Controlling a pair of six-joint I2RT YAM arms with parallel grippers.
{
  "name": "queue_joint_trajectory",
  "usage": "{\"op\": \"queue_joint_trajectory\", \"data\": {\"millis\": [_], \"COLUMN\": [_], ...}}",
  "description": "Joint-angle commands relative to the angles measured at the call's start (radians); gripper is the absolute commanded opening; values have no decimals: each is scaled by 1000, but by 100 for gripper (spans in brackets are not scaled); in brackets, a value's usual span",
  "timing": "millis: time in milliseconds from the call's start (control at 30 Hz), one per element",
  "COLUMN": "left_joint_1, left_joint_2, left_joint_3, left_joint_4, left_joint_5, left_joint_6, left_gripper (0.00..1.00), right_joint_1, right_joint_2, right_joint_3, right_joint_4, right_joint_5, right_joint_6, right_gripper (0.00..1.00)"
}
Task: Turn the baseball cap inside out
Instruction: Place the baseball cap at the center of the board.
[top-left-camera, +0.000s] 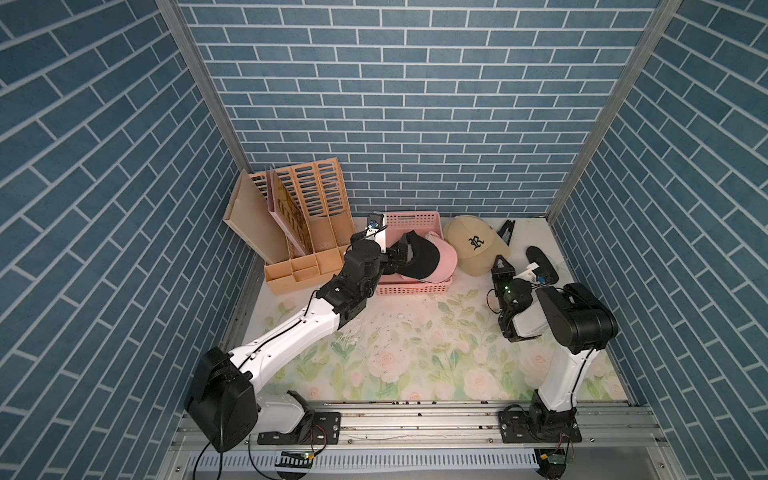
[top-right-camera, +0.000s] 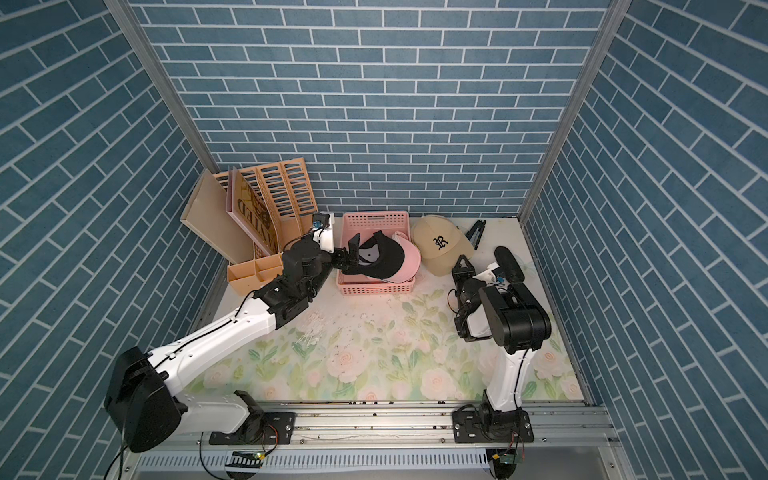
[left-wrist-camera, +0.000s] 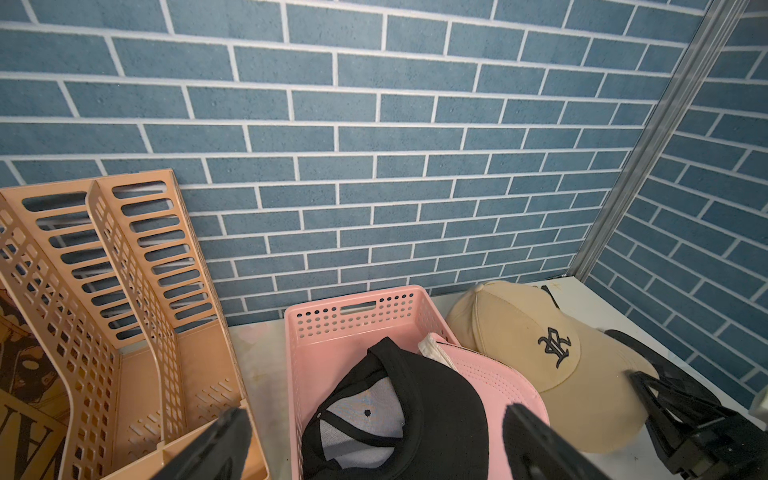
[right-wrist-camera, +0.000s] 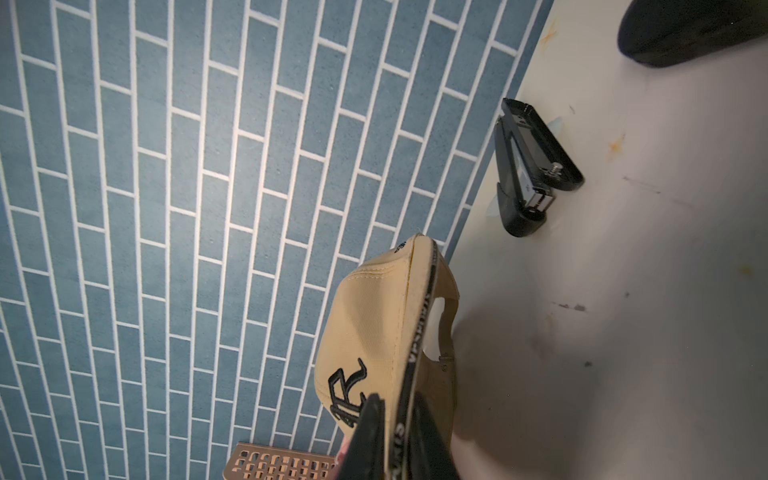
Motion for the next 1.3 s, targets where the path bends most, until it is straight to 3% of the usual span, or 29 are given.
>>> {"op": "queue_joint_trajectory", "data": {"millis": [0, 200, 433, 633, 733, 1033, 1267], "left_joint_1": [7, 7, 6, 7, 7, 13, 44], "left_joint_2": [-18, 1, -3, 1, 22, 96, 79], "left_joint_3": [-8, 12, 14, 22, 48, 169, 138], "left_joint_4": [14, -14, -15, -30, -64, -171, -114], "left_joint_5": [6, 13, 9, 2, -26, -114, -103], "left_joint_6": [0, 0, 6, 9, 16, 54, 71], "left_gripper": [99, 99, 99, 99, 100, 99, 100], "right_joint_1": [6, 13, 38, 32, 31, 21, 54], "right_joint_2": [18, -4, -151, -262, -284, -317, -462], "right_joint_3": [-26, -25, 14, 132, 182, 171, 203], "right_joint_4": [63, -67, -523, -1021, -1202, -1322, -1446], "right_joint_5": [14, -47, -57, -105, -124, -223, -159], "right_joint_6": [29, 3, -127, -301, -368, -450, -554], "right_gripper": [21, 45, 58, 67, 70, 70, 71]}}
